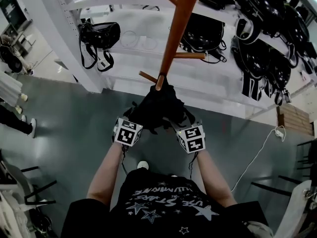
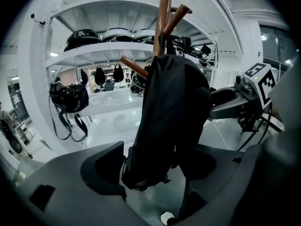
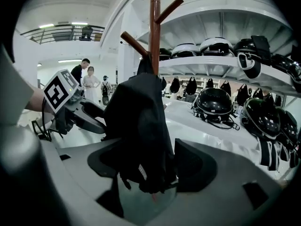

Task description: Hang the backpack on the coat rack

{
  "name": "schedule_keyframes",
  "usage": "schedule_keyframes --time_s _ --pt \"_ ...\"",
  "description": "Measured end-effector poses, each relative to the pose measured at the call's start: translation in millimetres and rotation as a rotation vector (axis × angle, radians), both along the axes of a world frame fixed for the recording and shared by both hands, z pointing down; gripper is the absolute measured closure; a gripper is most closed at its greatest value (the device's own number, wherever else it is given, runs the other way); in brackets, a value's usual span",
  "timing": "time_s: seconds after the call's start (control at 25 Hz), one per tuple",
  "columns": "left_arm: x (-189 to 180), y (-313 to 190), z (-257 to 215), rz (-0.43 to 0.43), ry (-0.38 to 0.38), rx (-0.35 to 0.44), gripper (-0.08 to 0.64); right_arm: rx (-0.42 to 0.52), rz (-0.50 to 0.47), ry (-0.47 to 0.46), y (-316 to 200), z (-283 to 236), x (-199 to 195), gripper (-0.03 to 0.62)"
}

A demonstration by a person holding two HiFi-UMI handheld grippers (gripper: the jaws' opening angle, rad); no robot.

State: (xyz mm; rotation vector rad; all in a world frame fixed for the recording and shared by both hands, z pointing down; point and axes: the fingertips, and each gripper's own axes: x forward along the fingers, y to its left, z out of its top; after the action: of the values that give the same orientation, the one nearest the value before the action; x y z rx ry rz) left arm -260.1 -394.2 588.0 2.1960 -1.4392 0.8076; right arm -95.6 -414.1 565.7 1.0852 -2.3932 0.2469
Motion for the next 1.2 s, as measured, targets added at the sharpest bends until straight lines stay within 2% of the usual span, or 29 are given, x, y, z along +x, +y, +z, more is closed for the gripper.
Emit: schedule_keyframes --time_s 0.36,0.52,0.84,0.88,1.0,1.2 --pt "17 62 -48 -0.155 -0.05 0.159 0.213 0.069 -0.103 -0.041 36 -30 29 0.29" --pt "41 105 -60 -0.216 -0.035 0.201 0.213 0.081 -0.134 -0.065 62 -37 49 0.39" --pt "96 191 -55 -0.324 0.024 0.202 0.219 0.084 -0.243 -0.121 115 -43 78 0.531" --pt "102 200 -54 -0.345 0.047 0.2 0.236 0.085 -0.257 -0.129 122 -44 81 0.551" --pt "117 225 -55 -0.397 0.097 0.193 0.349 0.089 -0.294 -0.142 137 -45 85 0.58" --pt "128 253 -53 -0.417 0.096 0.175 0.453 0.081 -0.335 -0.135 151 -42 88 0.581"
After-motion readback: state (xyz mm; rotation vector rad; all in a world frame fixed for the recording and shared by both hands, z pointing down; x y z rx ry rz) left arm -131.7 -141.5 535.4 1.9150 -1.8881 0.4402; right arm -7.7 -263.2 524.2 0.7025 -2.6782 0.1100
